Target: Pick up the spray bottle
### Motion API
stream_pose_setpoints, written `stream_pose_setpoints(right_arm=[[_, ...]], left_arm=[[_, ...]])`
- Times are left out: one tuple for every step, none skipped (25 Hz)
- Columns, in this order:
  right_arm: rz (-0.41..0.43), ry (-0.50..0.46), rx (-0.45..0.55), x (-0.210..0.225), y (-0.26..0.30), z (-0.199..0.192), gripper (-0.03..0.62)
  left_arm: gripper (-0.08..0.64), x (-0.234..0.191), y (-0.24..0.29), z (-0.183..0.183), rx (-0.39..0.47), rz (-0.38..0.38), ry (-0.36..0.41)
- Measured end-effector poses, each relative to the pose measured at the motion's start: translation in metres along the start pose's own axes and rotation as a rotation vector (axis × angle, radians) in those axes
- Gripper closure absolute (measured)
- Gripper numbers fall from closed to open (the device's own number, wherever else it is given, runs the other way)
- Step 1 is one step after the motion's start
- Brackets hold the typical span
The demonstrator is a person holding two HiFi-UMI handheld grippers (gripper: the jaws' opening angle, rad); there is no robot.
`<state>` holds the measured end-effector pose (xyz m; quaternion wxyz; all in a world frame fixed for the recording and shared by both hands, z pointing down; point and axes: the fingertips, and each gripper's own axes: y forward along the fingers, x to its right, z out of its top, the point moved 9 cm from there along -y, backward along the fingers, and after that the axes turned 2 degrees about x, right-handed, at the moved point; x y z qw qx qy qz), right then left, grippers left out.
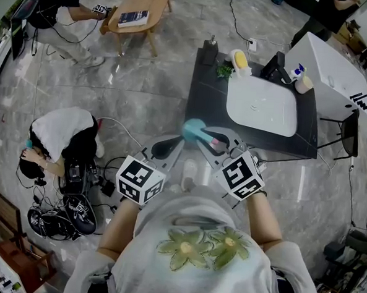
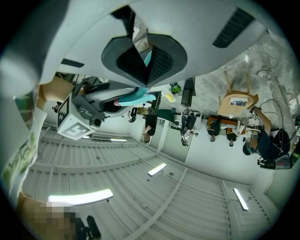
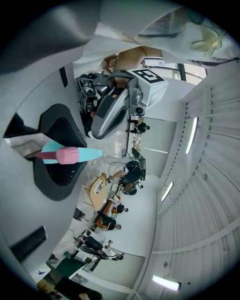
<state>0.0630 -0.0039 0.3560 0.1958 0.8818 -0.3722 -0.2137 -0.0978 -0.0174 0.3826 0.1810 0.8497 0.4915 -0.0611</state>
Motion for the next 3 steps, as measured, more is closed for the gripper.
stream_pose_setpoints(right_arm=[[0.0, -0.001, 0.0, -0.0009, -0.0001, 0.0007, 0.508], [0.0, -0.003, 0.0, -0.0018, -0.0002, 0.0013, 0.506], [0.0, -0.004, 0.0, -0.0027, -0.0003, 0.0019, 0.506]], left_arm=[[0.551, 0.0, -0.0011, -0.0002, 0.001, 0.0, -0.001], [0.551, 0.0001, -0.0021, -0.0004, 0.002, 0.001, -0.001], [0.551, 0.0001, -0.0031, -0.0007, 0.003, 0.001, -0.002]])
